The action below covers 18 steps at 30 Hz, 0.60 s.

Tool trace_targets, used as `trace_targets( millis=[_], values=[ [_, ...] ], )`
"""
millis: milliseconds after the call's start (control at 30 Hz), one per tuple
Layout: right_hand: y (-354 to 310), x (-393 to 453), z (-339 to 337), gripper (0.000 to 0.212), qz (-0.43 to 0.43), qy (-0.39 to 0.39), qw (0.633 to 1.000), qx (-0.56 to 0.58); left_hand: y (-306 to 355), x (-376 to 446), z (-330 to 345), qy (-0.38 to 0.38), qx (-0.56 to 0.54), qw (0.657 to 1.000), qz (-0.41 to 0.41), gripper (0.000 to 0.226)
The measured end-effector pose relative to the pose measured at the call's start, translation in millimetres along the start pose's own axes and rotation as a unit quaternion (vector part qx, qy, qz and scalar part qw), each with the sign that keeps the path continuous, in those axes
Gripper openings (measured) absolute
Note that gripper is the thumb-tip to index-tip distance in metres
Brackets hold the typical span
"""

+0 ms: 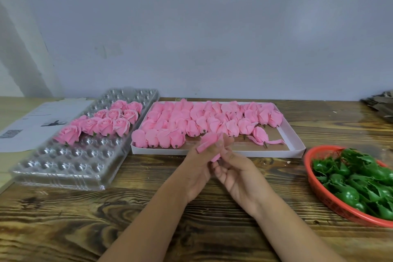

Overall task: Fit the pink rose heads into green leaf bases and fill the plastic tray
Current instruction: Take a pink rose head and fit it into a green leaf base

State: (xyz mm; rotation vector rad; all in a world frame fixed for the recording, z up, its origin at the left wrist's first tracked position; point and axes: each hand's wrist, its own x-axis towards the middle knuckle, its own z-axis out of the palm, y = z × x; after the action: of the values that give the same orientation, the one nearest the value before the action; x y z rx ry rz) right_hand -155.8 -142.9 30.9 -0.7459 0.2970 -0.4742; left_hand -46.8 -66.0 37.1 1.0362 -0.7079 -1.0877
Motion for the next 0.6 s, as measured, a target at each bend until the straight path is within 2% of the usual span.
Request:
trace_targets(
  millis=[133,300,367,433,600],
  values=[
    [-3.1,-2.4,0.8,0.022,0.083,-0.052,0.995,0.029,-0.2,-2.6,-2.4,-0.043,0.021,0.999,-0.013,0.052],
    [-6.7,-3.3,-0.1,0.033,0.142,-0.086,0.985,0.044,1.6,-8.9,-3.0,-0.098,0.031,0.995,-0.008,0.043],
    [-7.2,-3.5,-0.2,0.040,0.147,-0.087,0.984,0.046,-0.5,-8.5,-3.7,-0.092,0.025,0.995,-0.019,0.052],
    [-7.0,-3.4,0.3,0.035,0.149,-0.076,0.985,0.040,-3.2,-6.5,-3.4,-0.075,0.013,0.997,-0.021,0.056],
    [-5.2,-2.8,0.6,0.024,0.145,-0.055,0.987,0.041,-1.1,-4.8,-0.6,-0.019,-0.017,1.000,0.013,0.040]
  ],
)
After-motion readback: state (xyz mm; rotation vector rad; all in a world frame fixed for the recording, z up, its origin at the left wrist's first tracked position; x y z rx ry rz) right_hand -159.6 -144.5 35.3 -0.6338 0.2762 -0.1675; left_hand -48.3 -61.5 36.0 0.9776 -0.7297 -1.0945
